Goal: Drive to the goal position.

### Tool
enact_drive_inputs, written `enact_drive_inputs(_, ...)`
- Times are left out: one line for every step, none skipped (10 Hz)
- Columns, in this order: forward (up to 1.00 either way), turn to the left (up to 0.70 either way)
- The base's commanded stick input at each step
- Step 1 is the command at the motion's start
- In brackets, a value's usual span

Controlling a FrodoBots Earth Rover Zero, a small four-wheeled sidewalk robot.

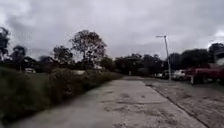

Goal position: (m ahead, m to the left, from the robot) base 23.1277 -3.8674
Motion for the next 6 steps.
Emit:
enact_drive_inputs(0.50,0.00)
enact_drive_inputs(0.50,0.00)
enact_drive_inputs(0.50,0.00)
enact_drive_inputs(0.50,0.00)
enact_drive_inputs(0.50,0.00)
enact_drive_inputs(0.50,0.00)
